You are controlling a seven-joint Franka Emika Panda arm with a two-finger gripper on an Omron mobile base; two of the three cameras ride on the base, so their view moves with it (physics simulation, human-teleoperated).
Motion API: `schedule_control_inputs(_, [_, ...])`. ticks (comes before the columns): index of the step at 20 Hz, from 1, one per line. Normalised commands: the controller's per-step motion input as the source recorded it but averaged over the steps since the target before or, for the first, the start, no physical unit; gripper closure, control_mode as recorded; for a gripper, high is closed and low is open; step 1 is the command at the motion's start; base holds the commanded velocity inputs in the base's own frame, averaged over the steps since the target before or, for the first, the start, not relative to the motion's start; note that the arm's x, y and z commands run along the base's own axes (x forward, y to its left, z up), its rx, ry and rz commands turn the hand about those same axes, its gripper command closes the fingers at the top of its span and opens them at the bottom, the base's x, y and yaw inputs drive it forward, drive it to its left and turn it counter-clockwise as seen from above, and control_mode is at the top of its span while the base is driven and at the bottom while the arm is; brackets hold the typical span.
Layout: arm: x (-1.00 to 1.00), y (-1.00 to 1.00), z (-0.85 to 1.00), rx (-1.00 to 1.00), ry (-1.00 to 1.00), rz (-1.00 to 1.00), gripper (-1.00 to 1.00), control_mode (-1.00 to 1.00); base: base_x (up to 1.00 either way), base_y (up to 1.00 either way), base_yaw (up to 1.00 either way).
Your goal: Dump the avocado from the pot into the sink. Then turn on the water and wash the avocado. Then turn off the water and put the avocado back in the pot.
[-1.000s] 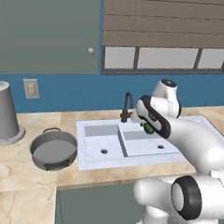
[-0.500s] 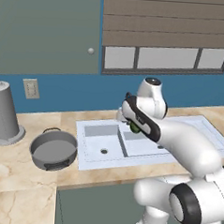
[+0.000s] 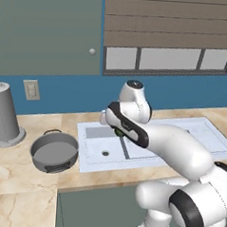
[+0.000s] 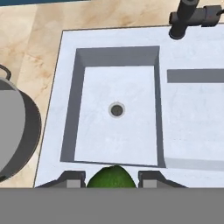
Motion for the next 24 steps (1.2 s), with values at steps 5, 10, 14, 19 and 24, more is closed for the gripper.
schedule_control_inputs(5, [0.0, 0.53, 0.0, 0.0, -0.02, 0.0, 1.0, -1.0, 0.0, 0.0, 0.0])
schedule_control_inputs(10, [0.01, 0.46, -0.03, 0.0, -0.01, 0.0, 1.0, -1.0, 0.0, 0.0, 0.0])
schedule_control_inputs(14, [0.06, 0.47, 0.0, 0.0, 0.0, 0.0, 1.0, -1.0, 0.0, 0.0, 0.0])
schedule_control_inputs(19, [0.08, 0.52, -0.01, 0.0, 0.0, 0.0, 1.0, -1.0, 0.0, 0.0, 0.0])
schedule_control_inputs(24, [0.14, 0.55, -0.07, 0.0, 0.0, 0.0, 1.0, -1.0, 0.0, 0.0, 0.0])
